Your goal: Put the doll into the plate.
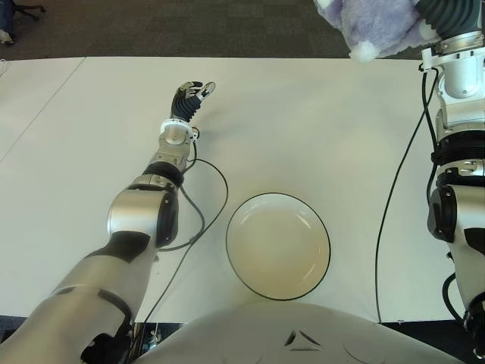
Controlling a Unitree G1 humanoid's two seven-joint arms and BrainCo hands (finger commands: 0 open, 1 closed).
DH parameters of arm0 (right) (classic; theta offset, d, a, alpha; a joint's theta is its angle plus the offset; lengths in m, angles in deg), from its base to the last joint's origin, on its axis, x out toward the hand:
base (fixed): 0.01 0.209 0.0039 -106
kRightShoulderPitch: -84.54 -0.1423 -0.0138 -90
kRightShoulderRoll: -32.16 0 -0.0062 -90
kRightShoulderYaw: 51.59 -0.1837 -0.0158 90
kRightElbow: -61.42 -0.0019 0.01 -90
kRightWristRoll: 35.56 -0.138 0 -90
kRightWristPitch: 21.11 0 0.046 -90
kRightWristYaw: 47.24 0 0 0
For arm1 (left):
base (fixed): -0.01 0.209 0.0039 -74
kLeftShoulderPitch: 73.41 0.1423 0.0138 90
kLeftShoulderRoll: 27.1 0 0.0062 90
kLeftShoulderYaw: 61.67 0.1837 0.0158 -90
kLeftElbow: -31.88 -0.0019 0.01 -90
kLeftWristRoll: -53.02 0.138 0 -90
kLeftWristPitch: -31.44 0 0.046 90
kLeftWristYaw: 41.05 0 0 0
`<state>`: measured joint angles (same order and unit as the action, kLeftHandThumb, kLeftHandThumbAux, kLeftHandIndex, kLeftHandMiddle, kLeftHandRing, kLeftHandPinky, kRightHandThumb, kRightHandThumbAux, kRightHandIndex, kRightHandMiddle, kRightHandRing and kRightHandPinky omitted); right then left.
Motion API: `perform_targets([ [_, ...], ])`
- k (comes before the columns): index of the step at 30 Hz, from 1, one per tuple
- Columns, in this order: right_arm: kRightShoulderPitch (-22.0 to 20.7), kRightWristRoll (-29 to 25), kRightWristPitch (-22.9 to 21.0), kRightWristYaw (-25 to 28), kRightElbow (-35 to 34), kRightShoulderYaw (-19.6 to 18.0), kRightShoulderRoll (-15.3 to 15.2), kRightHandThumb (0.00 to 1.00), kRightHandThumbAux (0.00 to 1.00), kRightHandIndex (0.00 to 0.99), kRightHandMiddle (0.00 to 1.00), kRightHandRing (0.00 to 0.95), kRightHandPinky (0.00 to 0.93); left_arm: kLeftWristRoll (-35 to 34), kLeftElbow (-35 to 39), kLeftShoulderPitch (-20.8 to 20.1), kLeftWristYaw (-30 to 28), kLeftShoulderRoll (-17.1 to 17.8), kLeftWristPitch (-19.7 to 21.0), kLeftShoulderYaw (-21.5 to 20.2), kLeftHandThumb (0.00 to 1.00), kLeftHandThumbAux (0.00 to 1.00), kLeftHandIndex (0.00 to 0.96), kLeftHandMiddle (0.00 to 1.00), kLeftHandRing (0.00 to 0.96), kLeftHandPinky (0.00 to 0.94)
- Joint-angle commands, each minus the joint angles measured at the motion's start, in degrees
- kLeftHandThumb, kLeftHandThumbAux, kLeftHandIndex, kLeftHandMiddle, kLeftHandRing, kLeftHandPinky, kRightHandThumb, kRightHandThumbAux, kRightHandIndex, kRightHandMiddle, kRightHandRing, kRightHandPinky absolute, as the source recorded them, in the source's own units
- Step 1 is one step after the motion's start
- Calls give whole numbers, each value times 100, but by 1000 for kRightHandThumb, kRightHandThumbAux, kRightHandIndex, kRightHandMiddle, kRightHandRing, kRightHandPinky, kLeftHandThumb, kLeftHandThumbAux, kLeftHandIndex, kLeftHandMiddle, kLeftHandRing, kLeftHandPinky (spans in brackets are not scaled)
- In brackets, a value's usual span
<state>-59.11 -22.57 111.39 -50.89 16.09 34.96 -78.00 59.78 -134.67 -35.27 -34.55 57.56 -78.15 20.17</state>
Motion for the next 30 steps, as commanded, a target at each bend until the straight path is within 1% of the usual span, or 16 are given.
perform_targets([
  [1, 732, -65, 278, 63, -688, -58, 21, 707, 708, 442, 856, 873, 861, -12, -19, -7, -27, 24, 95, -22, 0, 515, 263, 317, 311, 297],
  [3, 953, 80, 320, -20, -985, -57, 22, 706, 708, 441, 864, 876, 865, -11, -20, -5, -26, 27, 95, -21, 0, 512, 264, 317, 309, 279],
  [5, 1089, 240, 323, -121, -1176, -55, 28, 705, 709, 441, 866, 877, 863, -6, -21, -6, -23, 27, 97, -17, 0, 509, 261, 316, 307, 260],
  [6, 1191, 426, 338, -239, -1321, -55, 23, 705, 709, 441, 866, 877, 863, -3, -22, -4, -29, 31, 93, -14, 0, 509, 261, 316, 306, 257],
  [7, 1312, 669, 353, -391, -1495, -55, 11, 704, 709, 441, 870, 878, 864, 1, -21, -4, -34, 33, 89, -10, 0, 501, 252, 312, 301, 235],
  [10, 1503, 1047, 324, -636, -1778, -68, 7, 703, 710, 440, 874, 879, 865, 7, -20, -5, -39, 34, 83, -4, 0, 489, 245, 308, 297, 230],
  [13, 1656, 1225, 259, -742, -1964, -74, 26, 702, 711, 440, 875, 879, 863, 13, -19, -7, -31, 30, 85, 3, 0, 482, 243, 304, 295, 234],
  [15, 1784, 1303, 235, -749, -2108, -65, 15, 701, 712, 440, 875, 879, 863, 17, -18, -10, -24, 27, 94, 9, 0, 479, 243, 301, 296, 259],
  [20, 2001, 1400, 256, -771, -2368, -48, 14, 701, 712, 440, 872, 878, 863, 7, -14, -11, -34, 23, 105, 7, 0, 477, 246, 292, 294, 245],
  [24, 2158, 1429, 290, -781, -2578, -48, 45, 701, 712, 440, 875, 879, 866, 0, -12, -12, -38, 22, 113, 2, 0, 476, 247, 291, 294, 263],
  [25, 2339, 1424, 315, -770, -2788, -49, 88, 701, 712, 440, 876, 879, 864, 3, -13, -11, -35, 26, 119, 4, 0, 477, 250, 292, 295, 269],
  [28, 2709, 1374, 359, -719, -3158, -23, 173, 703, 712, 440, 879, 879, 859, 16, -19, -14, -30, 38, 141, 12, 0, 482, 270, 295, 294, 235],
  [30, 2985, 1171, 360, -531, -3380, 37, 190, 703, 712, 440, 880, 879, 867, 29, -21, -12, -38, 45, 148, 24, 0, 480, 279, 296, 288, 208],
])
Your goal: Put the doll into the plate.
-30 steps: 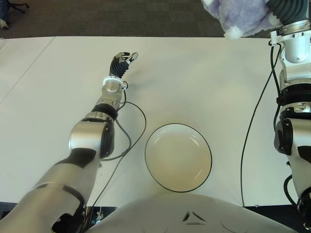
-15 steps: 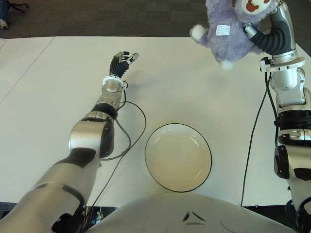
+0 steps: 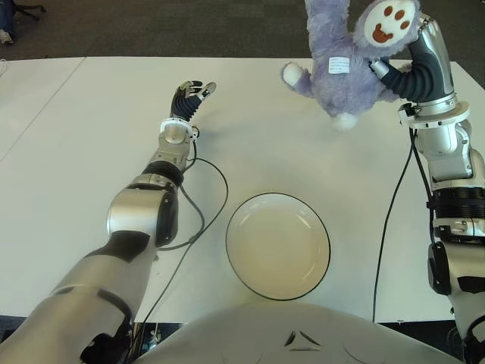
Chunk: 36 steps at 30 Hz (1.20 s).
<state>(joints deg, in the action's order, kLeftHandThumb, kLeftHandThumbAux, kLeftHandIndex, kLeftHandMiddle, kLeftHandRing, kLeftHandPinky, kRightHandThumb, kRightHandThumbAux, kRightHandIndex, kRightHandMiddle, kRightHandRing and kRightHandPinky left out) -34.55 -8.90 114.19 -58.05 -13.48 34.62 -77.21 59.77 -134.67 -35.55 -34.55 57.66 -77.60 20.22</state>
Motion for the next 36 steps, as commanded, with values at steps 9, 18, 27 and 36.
perform_targets([
  [9, 1186, -1480, -119, 1442, -1170, 353, -59, 702, 714, 439, 873, 874, 863, 70, -27, 13, -49, 52, 99, 60, 0, 480, 275, 301, 294, 259],
  [18, 1511, -2824, -406, 2862, -1672, 588, -269, 701, 715, 439, 866, 869, 853, 44, -35, 36, -76, 62, 96, 27, 0, 486, 280, 293, 296, 307],
  [27, 1516, -3588, -58, 3839, -1604, 655, -258, 700, 718, 438, 883, 875, 862, 74, -40, 33, -58, 69, 120, 53, 0, 489, 284, 288, 285, 248],
  [36, 1655, -3826, 424, 4515, -1368, 899, -86, 701, 718, 438, 881, 871, 852, 98, -40, 35, -40, 76, 129, 61, 0, 495, 275, 294, 289, 273],
])
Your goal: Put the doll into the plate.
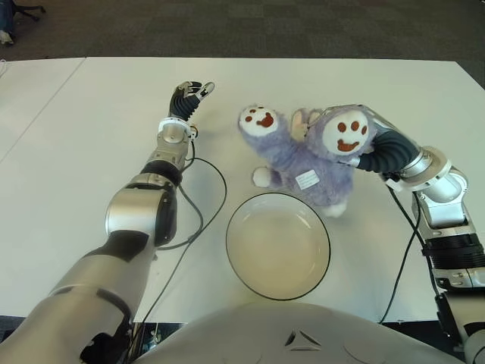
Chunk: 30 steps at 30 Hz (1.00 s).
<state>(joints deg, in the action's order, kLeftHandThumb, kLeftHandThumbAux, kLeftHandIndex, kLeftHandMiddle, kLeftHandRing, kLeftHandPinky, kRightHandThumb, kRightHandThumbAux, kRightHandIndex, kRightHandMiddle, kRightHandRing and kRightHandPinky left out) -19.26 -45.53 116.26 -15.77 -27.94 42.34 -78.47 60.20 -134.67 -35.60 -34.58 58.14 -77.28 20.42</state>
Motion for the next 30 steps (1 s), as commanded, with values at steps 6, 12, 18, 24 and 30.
perform_targets([
  [6, 386, -464, 225, 724, -78, 269, -71, 702, 717, 438, 874, 871, 856, 64, -37, 46, -43, 32, 83, 39, 0, 496, 262, 285, 307, 353],
  [12, 399, -745, 102, 1057, -186, 349, -22, 704, 716, 438, 879, 881, 875, 46, -44, 45, -59, 36, 137, 18, 0, 492, 266, 282, 308, 327],
  [18, 523, -673, -77, 1086, -382, 386, 103, 706, 715, 438, 886, 889, 883, 49, -43, 45, -31, 36, 164, 17, 0, 502, 271, 285, 306, 327],
  [24, 769, -328, -441, 981, -726, 383, 153, 706, 715, 438, 901, 898, 893, 34, -38, 54, -32, 47, 170, 1, 0, 516, 274, 298, 328, 369],
  [30, 845, 146, -304, 823, -730, 388, 386, 704, 716, 438, 902, 894, 881, 64, -50, 71, -84, 66, 184, 29, 0, 508, 299, 297, 325, 376],
])
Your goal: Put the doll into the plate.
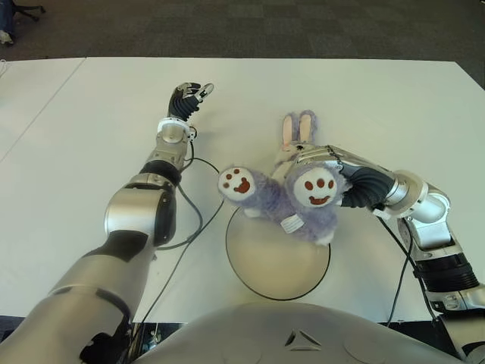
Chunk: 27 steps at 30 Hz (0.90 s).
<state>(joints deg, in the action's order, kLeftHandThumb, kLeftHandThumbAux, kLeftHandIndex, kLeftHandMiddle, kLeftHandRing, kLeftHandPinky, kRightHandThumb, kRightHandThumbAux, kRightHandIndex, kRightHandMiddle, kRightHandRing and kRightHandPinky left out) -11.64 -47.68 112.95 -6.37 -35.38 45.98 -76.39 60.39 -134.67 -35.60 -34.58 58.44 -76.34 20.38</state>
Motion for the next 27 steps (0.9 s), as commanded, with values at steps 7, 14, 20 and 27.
perform_targets([
  [7, 65, 449, -67, -176, -112, 205, 390, 704, 716, 438, 896, 889, 872, 49, -53, 85, -139, 47, 86, 38, 0, 509, 301, 297, 331, 383],
  [14, 23, 455, -234, -176, -402, 386, 516, 704, 716, 438, 883, 875, 857, 55, -57, 94, -147, 47, 98, 41, 0, 518, 301, 308, 337, 358],
  [20, 79, 529, -378, -131, -624, 529, 502, 707, 716, 438, 881, 873, 864, 73, -58, 98, -122, 45, 115, 56, 0, 543, 292, 312, 336, 367],
  [27, 197, 555, -706, -96, -895, 664, 438, 710, 714, 438, 878, 868, 863, 64, -52, 92, -114, 24, 125, 38, 0, 568, 284, 309, 330, 329],
])
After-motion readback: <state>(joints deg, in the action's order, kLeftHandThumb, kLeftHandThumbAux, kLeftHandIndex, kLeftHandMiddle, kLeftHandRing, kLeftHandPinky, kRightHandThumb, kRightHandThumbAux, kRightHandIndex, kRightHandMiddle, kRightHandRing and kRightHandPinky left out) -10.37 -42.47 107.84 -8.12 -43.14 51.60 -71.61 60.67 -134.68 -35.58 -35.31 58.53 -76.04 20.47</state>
